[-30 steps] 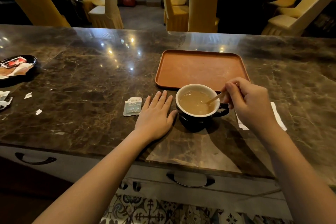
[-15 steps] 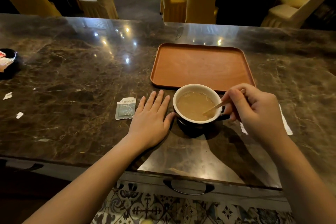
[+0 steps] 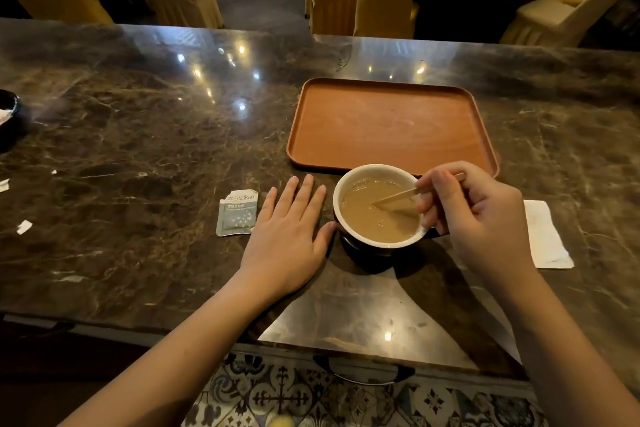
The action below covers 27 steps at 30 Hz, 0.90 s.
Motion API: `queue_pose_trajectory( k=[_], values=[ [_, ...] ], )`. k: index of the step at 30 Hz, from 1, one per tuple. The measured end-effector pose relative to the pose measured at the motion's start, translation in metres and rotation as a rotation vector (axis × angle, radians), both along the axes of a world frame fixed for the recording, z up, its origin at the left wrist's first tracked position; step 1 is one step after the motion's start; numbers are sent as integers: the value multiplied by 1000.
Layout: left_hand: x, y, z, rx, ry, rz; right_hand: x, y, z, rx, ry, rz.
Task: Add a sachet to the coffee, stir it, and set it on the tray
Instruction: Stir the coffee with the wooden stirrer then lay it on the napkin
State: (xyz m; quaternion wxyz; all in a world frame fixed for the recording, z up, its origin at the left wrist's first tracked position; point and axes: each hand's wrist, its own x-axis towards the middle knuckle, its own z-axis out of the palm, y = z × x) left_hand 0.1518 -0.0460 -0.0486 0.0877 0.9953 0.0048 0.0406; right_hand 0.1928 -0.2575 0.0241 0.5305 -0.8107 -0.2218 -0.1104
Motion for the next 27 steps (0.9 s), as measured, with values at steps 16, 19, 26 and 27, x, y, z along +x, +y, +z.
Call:
queue_pose_trajectory(
  k=[16,19,26,27],
  values=[
    [0,0,0,-5,-8,1,-6,-13,14,-53,-38,-101],
    [-1,0,1,-16,-3,1,-6,-4,9,-49,-54,-136],
    [-1,-1,2,-18,-5,4,-11,12,6,-27,-23,-118],
    [-1,-1,2,-20,-6,4,-12,13,6,-27,-19,-113]
  ],
)
